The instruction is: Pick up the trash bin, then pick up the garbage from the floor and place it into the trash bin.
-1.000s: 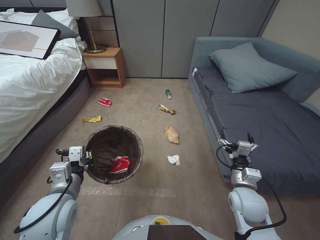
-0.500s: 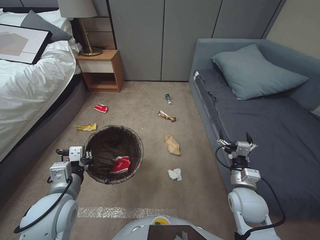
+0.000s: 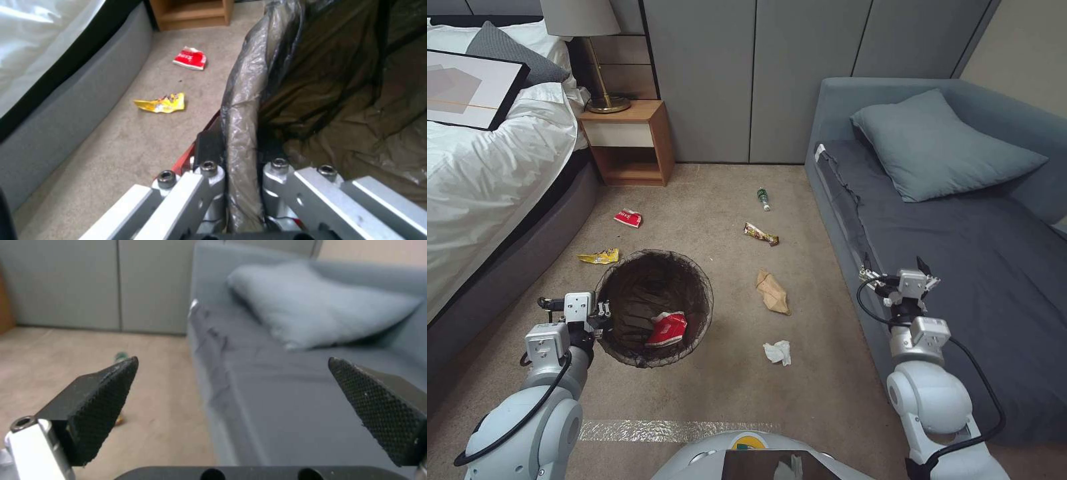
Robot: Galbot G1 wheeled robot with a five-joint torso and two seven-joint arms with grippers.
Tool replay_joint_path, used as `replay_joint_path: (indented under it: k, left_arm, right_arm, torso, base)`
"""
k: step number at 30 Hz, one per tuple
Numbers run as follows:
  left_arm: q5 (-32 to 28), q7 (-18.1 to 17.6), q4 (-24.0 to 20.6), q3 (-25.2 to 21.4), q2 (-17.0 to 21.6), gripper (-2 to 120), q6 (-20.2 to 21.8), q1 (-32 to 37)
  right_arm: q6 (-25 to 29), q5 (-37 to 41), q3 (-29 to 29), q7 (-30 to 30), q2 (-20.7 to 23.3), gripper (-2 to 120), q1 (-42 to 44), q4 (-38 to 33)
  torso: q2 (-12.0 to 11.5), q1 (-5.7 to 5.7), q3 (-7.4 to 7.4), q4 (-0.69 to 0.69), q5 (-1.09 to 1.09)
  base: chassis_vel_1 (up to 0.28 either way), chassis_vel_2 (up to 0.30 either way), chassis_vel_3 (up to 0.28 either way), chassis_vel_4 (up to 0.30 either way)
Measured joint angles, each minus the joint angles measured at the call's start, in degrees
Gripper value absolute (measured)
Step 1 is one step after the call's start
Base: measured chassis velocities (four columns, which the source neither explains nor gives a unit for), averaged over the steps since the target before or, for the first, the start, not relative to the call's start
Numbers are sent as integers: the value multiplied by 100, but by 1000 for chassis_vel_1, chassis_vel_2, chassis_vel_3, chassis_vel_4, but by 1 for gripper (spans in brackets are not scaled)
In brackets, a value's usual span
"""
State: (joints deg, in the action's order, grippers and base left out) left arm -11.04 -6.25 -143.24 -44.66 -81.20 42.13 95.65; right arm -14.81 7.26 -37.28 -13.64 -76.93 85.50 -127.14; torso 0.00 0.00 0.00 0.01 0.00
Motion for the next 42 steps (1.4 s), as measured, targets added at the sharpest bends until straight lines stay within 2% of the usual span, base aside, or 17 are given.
replay_joint_path:
  k: [1, 2, 4, 5, 7, 8, 10, 11, 12, 17, 18, 19, 24, 27, 28, 34, 42]
  left_arm:
    - [0, -3, 0, -10, -2, 4, 0, 9]
    - [0, -3, 0, -10, -2, 4, 0, 9]
    - [2, -6, 0, -15, -10, 4, 0, 25]
    - [2, -6, 0, -15, -10, 4, 0, 25]
    - [14, -27, 0, -15, -24, 4, 0, 50]
    - [14, -27, 0, -15, -24, 4, 0, 50]
    - [30, -44, 0, -21, -29, 4, 0, 88]
    - [30, -44, 0, -21, -29, 4, 0, 88]
    - [38, -45, 0, -34, -28, 4, 0, 107]
    - [55, -47, 0, -64, -25, 4, 0, 127]
    - [80, -47, 0, -73, -25, 4, 0, 140]
    - [98, -47, 0, -73, -29, 4, 0, 142]
    - [136, -44, 0, -64, -38, 4, 0, 142]
    - [176, -31, 0, -57, -39, 4, 0, 139]
    - [176, -31, 0, -57, -39, 4, 0, 139]
    - [198, -20, 0, -69, -36, 4, 0, 178]
    - [202, -15, 0, -71, -28, 4, 0, 178]
  right_arm:
    - [-364, 352, 85, -79, 150, 100, -166, -27]
    - [-364, 352, 85, -79, 150, 100, -166, -27]
    - [-876, 936, 278, -160, 478, 100, -508, 57]
    - [-876, 936, 278, -160, 478, 100, -508, 57]
    - [-1466, 1531, 580, -261, 1006, 100, -901, 289]
    - [-1466, 1531, 580, -261, 1006, 100, -901, 289]
    - [-2225, 2161, 953, -343, 1521, 100, -1426, 594]
    - [-2225, 2161, 953, -343, 1521, 100, -1426, 594]
    - [-2591, 2455, 1175, -347, 1736, 100, -1799, 825]
    - [-2810, 3000, 1572, -241, 1942, 100, -2367, 1318]
    - [-2824, 3244, 1875, -180, 1988, 100, -2671, 1642]
    - [-2824, 3344, 2124, -150, 1989, 100, -2854, 1878]
    - [-2818, 3419, 2659, -59, 1880, 100, -3206, 2431]
    - [-2793, 3259, 3161, 31, 1486, 100, -3519, 3268]
    - [-2793, 3259, 3161, 31, 1486, 100, -3519, 3268]
    - [-2771, 2712, 3446, 269, 858, 100, -3708, 4206]
    - [-2713, 2409, 3322, 374, 610, 100, -3560, 4671]
  torso:
    - [0, 0, 0, -1, 0]
    - [0, 0, 0, -1, 0]
    - [0, 0, 0, -1, 0]
    - [0, 0, 0, -1, 0]
    - [0, 0, 0, 0, 1]
    - [0, 0, 0, 0, 1]
    - [0, 0, 0, -1, 1]
    - [0, 0, 0, -1, 1]
    - [0, 0, 1, 1, 2]
    - [0, 0, 1, 0, 0]
    - [0, 0, 1, -3, 1]
    - [0, 0, 1, 1, -2]
    - [0, 0, 1, 0, 0]
    - [0, 0, 1, -1, -1]
    - [0, 0, 1, -1, -1]
    - [-1, 0, 1, 0, 1]
    - [0, 0, 0, -2, -1]
  base:
    - [0, 0, 0, 0]
    - [0, 0, 0, 0]
    - [0, 0, 0, 0]
    - [0, 0, 0, 0]
    - [0, 0, 0, 0]
    - [0, 0, 0, 0]
    - [0, 0, 0, 0]
    - [0, 0, 0, 0]
    - [0, 0, 0, 0]
    - [0, 0, 0, 0]
    - [0, 0, 0, 0]
    - [0, 0, 0, 0]
    - [0, 0, 0, 0]
    - [0, 0, 0, 0]
    - [0, 0, 0, 0]
    - [0, 0, 0, 0]
    - [0, 0, 0, 0]
